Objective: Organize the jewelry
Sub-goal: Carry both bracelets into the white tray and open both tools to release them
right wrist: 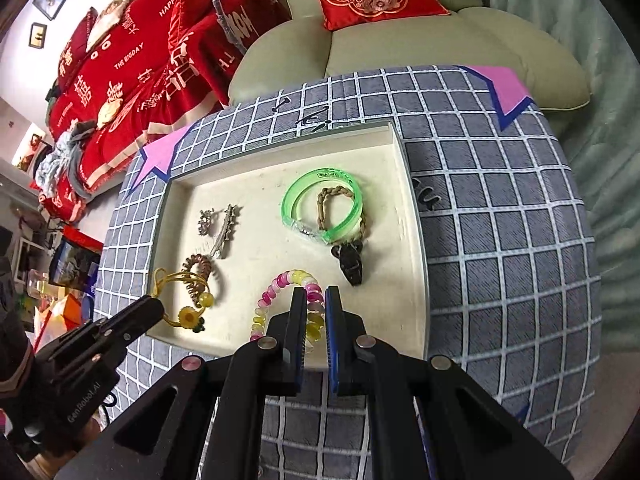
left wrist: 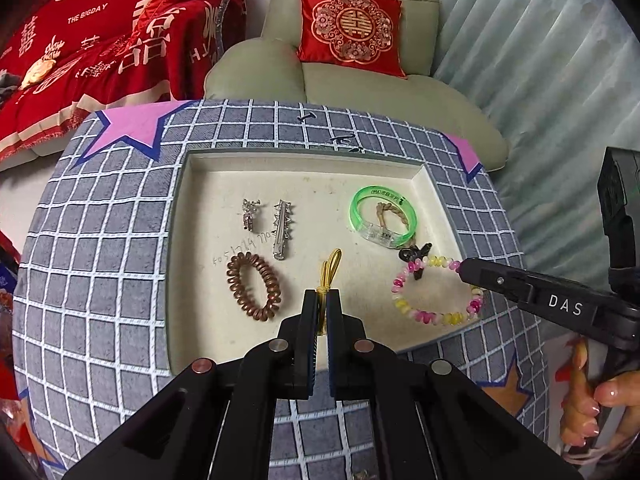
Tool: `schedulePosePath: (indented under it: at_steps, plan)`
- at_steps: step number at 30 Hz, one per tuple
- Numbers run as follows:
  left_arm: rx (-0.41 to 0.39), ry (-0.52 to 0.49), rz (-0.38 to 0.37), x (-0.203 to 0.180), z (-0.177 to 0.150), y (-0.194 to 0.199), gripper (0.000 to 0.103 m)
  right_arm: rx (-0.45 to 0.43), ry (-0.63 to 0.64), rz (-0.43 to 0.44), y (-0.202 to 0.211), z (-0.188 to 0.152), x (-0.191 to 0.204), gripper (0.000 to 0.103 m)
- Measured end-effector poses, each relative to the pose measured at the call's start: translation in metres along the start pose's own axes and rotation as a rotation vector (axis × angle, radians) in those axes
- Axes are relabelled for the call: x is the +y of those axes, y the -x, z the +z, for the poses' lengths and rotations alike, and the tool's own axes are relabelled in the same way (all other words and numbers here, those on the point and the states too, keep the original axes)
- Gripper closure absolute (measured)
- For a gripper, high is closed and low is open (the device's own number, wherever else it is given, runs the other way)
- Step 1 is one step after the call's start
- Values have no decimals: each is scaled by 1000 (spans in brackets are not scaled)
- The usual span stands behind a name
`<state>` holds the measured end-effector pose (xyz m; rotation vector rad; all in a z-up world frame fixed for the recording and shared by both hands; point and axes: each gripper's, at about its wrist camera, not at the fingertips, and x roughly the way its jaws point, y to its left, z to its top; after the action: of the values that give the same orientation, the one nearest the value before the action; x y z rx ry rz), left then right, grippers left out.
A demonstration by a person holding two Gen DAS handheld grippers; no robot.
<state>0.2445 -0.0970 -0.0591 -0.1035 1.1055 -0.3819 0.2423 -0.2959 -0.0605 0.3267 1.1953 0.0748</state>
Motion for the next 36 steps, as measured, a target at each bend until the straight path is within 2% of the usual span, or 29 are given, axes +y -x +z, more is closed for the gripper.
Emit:
schedulePosePath:
  at_steps: [5,19,31,36]
  plan:
    - [29,0,26,-3,2,-22,89,29,-10,-9,-18,3,-10,93]
    - [115,-73,182,-8,-5,-65,89,100,24,-41,-50,0,-26,93]
    - [154,-102,257,-9,-7,-80,89,136,65,-71,-65,-2,-23,93]
    - [157,-112,285,-12,-8,-78,89,147,40,-53,-65,-1,-25,92]
